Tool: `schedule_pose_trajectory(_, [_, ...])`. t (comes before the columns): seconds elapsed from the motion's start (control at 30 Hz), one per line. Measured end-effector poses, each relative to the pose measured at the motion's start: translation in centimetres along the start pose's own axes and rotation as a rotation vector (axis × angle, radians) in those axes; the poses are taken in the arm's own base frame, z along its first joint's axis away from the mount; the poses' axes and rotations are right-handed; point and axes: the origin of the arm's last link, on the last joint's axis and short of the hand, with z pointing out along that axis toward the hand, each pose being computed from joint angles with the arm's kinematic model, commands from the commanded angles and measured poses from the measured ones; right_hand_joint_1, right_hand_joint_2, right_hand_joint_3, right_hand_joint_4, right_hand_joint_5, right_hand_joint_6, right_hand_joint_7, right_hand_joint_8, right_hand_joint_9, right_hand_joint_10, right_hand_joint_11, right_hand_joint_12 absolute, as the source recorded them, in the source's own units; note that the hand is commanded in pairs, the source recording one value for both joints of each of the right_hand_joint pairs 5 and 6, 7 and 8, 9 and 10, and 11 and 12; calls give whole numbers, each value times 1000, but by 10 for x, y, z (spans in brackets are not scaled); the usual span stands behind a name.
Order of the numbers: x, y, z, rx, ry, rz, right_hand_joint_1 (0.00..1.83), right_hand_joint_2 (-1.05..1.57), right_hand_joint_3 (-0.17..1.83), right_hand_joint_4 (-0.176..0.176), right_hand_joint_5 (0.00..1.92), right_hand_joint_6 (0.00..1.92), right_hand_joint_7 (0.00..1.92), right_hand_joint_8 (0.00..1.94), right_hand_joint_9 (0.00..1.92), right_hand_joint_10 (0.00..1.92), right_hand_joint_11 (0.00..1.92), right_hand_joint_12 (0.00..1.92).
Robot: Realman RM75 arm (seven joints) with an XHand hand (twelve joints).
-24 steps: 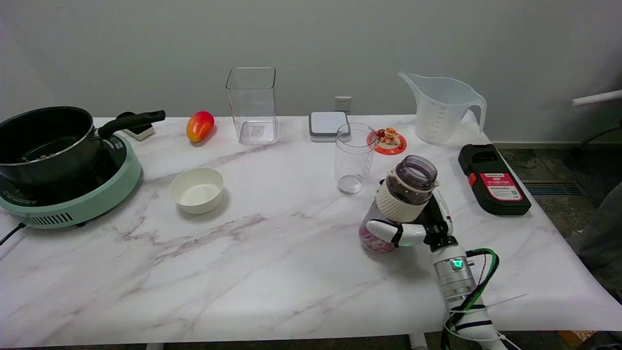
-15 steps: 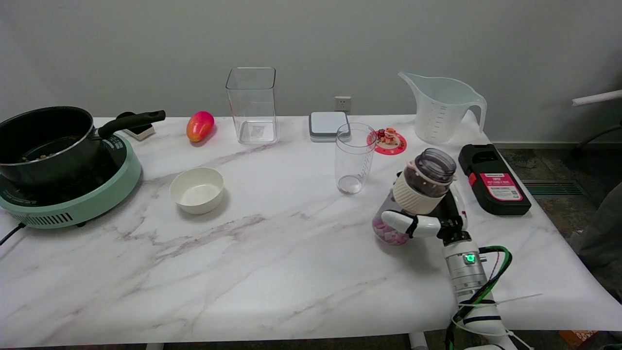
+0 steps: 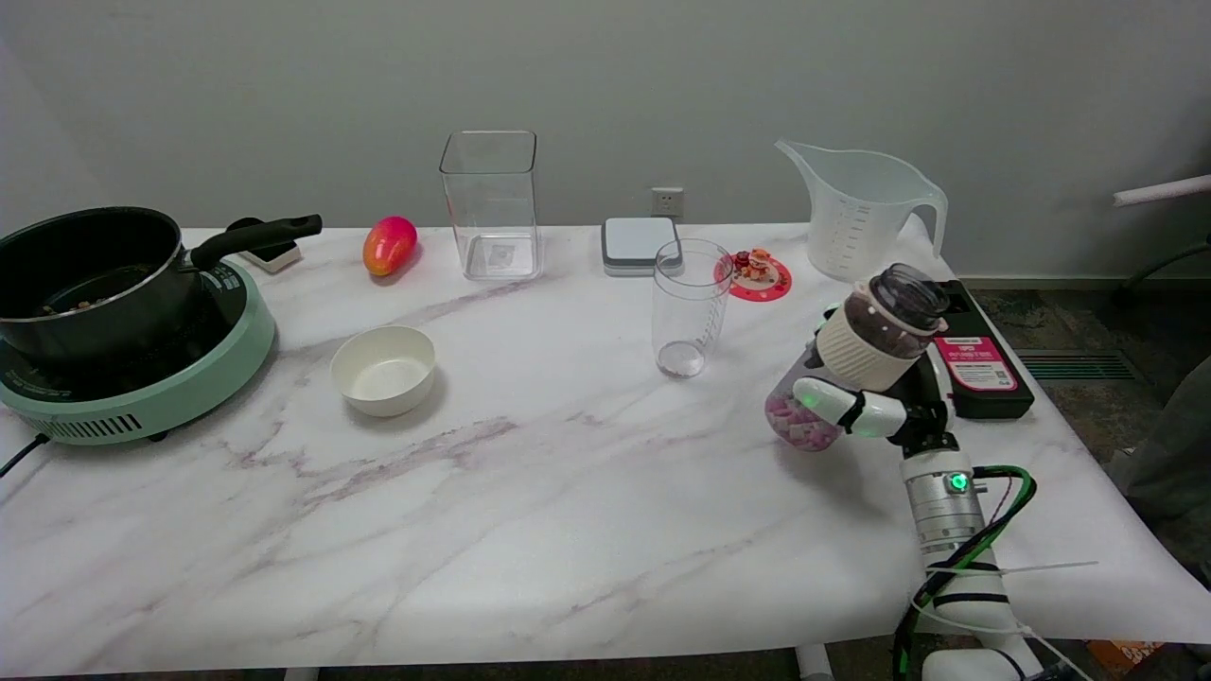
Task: Pour the contents of the bottle into the measuring cup.
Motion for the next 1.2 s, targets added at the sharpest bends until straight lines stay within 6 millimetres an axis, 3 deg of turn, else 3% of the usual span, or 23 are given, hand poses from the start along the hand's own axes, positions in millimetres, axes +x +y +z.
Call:
schedule_pose_trajectory(0.33, [13,-13,24,13,3,16,1215,1571,262,0,1920,1920,1877,1877,1776,1776,1595,1595])
schedule_pose_trajectory(0.93, [22,-76,115,101,-49,-131,1272,1571,246,0,1920,1920,1920,1920,1839,1839,1691,1691])
schedule_pose_trajectory(1.2, [25,-102,144,149,-49,-218,1273,1571,260,0,1920,1920,1920,1920,1861,1861,1744,1744])
